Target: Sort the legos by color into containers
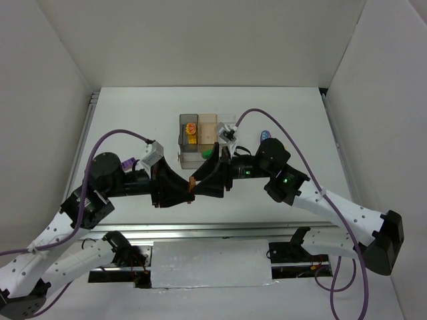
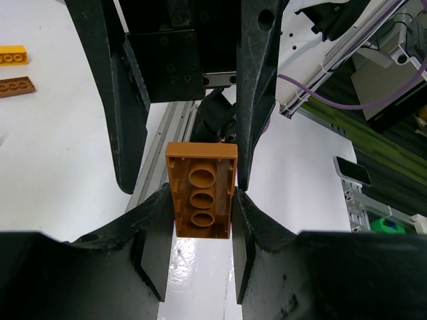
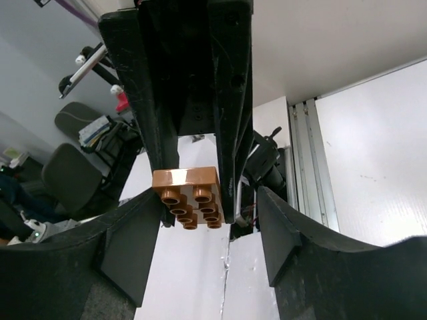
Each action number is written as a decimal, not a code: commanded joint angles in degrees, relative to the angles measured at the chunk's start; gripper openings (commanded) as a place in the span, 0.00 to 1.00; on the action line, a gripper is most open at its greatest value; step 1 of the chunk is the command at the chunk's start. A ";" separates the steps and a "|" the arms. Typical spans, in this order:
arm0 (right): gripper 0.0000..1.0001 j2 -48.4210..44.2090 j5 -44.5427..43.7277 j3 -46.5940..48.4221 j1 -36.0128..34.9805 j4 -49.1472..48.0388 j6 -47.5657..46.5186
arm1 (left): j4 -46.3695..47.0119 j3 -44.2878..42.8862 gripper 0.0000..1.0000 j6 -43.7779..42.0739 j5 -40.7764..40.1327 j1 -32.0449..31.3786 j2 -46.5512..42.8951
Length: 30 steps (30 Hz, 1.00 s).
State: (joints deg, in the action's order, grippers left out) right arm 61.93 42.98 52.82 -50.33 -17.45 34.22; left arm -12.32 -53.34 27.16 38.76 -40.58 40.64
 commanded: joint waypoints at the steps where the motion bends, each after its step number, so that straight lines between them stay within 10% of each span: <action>1: 0.65 0.03 0.53 3.26 -1.00 -1.89 -1.96 | 3.70 -0.45 0.00 0.35 1.66 0.24 0.05; 9: 0.00 1.09 -0.17 2.99 -1.70 -3.38 -1.87 | 4.06 -0.18 0.00 0.35 2.28 0.24 1.01; 12: 0.00 0.56 -0.97 2.29 -1.62 -3.81 -2.05 | 3.09 -0.45 0.15 -0.17 1.23 0.24 1.11; 17: 0.00 0.38 0.00 1.59 -1.62 -5.92 -1.17 | 3.96 -0.27 0.01 0.00 1.14 0.24 -0.12; 22: 0.00 -0.32 -2.63 1.67 -1.62 -4.53 -1.96 | 3.79 0.17 0.34 -0.53 1.40 0.24 -0.04; 23: 0.00 -0.49 -3.77 1.50 -1.53 -4.43 -1.96 | 3.70 0.34 0.56 -0.44 0.71 0.24 -0.12; 27: 0.00 -0.58 -5.01 1.06 -1.53 -4.52 -1.70 | 2.83 0.43 0.93 -0.26 -0.97 0.24 -0.04; 30: 0.00 -0.76 -7.20 0.71 -1.44 -4.34 -1.70 | 1.77 -0.01 1.00 -0.53 -2.55 0.24 0.14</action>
State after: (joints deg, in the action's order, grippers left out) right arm 62.22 39.09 53.60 -51.35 -18.90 32.16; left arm -11.97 -53.08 28.21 37.39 -40.21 40.71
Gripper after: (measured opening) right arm 0.420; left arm 0.992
